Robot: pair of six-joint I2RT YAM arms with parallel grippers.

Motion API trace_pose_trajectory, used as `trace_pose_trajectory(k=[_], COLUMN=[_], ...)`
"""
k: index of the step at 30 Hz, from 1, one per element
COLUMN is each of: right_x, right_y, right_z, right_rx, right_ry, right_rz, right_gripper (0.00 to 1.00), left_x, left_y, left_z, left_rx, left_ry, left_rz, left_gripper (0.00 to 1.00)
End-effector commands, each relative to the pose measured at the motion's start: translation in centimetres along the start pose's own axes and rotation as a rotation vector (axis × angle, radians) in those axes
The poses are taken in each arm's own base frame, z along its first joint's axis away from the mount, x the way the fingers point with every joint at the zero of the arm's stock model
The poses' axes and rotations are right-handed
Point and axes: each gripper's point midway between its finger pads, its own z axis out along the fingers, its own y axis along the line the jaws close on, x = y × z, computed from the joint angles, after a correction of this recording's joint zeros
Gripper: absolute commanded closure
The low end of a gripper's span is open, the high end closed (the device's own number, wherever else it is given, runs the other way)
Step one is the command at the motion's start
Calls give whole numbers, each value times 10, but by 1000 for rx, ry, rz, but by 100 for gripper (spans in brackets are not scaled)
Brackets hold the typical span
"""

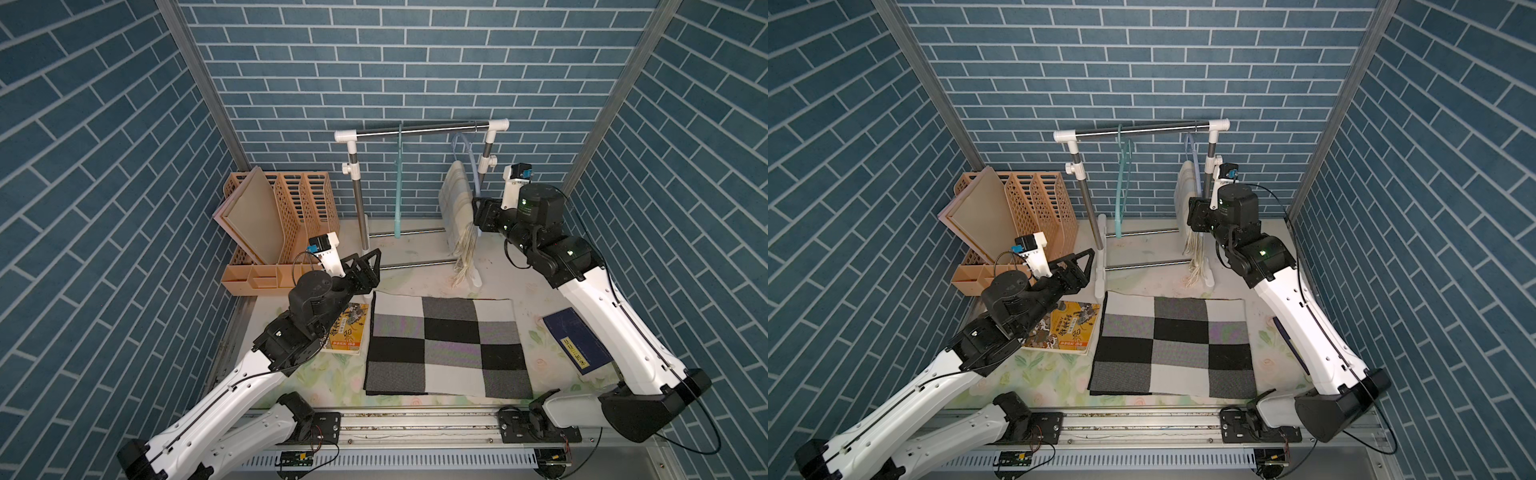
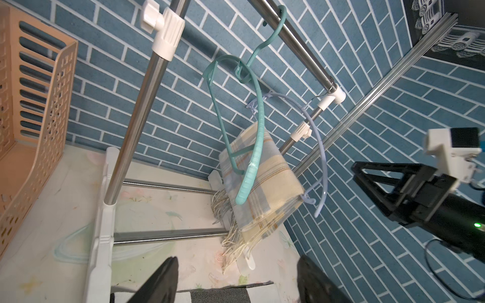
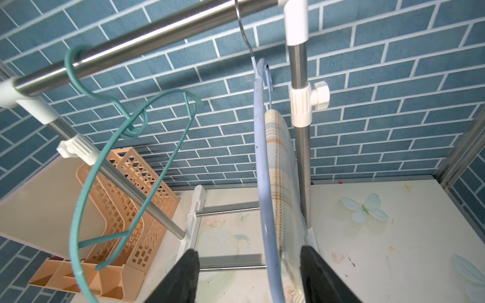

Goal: Hang the scarf on the hanger
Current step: Place the hanger at the clothesline, then pick up the hanger from the clothesline.

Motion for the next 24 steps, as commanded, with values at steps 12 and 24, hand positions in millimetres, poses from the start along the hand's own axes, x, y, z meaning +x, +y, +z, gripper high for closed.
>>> trace_pose_trajectory(k=[12, 24], right_x=[130, 104], right_y=[-1, 111], right_z=[-88, -63], right_rx=[-233, -256], right_ry=[183, 29], right_rz=[90, 19], right_gripper=[42, 41], left_x=[85, 160], left_y=[81, 139], left_z=[-9, -5], left_rx=[-195, -318], left_ry=[149, 277], left_rz=[4, 12], left_gripper=[25, 26])
